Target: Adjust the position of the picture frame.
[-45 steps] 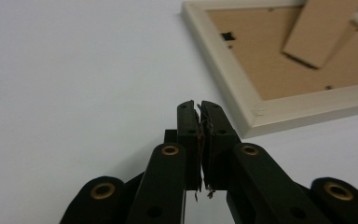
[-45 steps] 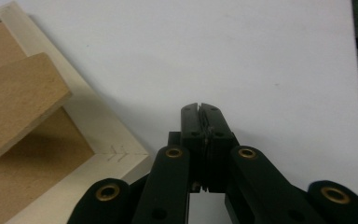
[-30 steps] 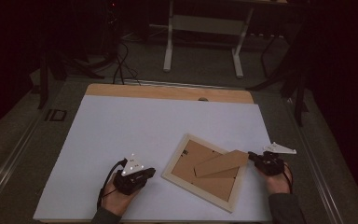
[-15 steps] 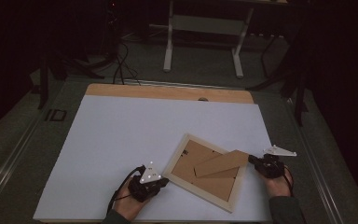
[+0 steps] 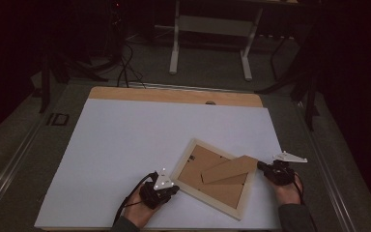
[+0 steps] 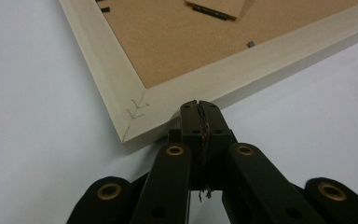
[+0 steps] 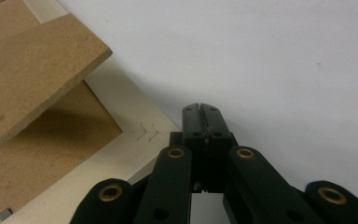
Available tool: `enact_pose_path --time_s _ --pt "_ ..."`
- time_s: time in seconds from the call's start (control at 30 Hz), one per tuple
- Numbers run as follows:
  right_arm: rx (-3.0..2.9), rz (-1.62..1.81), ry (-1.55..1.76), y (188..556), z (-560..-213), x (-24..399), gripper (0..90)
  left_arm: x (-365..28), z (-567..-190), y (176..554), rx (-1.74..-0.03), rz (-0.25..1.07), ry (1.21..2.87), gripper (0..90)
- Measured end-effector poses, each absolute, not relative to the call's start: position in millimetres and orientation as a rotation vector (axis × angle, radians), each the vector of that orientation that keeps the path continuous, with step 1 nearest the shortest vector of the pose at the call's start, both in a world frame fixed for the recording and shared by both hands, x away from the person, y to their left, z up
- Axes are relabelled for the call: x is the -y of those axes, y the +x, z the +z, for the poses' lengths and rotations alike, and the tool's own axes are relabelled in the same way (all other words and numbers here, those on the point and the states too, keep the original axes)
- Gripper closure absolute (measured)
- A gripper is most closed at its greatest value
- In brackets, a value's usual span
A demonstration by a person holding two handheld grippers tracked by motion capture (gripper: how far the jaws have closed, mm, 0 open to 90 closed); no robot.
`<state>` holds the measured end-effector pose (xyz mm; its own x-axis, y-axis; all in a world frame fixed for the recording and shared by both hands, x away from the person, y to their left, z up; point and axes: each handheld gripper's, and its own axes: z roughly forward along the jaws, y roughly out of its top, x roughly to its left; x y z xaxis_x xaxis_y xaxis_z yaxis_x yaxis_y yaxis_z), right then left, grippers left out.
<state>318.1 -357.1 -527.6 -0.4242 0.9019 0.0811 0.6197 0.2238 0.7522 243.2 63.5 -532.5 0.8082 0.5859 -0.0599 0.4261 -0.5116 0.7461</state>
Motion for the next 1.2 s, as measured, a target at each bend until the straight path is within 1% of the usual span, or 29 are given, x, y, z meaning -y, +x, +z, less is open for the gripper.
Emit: enact_pose_path --time_s 0.4,0.83,0.97,1.2 --pt "-2.120 1.035 1.411 319 -528 354 90.0 -65 -531 252 -0.791 0.286 2.166 90.0" --pt "-2.114 1.041 1.406 317 -526 351 90.0 -71 -534 271 -0.898 0.286 2.091 90.0" --pt "-2.118 1.039 1.402 317 -526 350 90.0 -70 -533 274 -0.903 0.320 2.112 90.0" --pt "-2.129 1.053 1.389 315 -524 347 90.0 -70 -530 284 -0.907 0.320 2.108 90.0"
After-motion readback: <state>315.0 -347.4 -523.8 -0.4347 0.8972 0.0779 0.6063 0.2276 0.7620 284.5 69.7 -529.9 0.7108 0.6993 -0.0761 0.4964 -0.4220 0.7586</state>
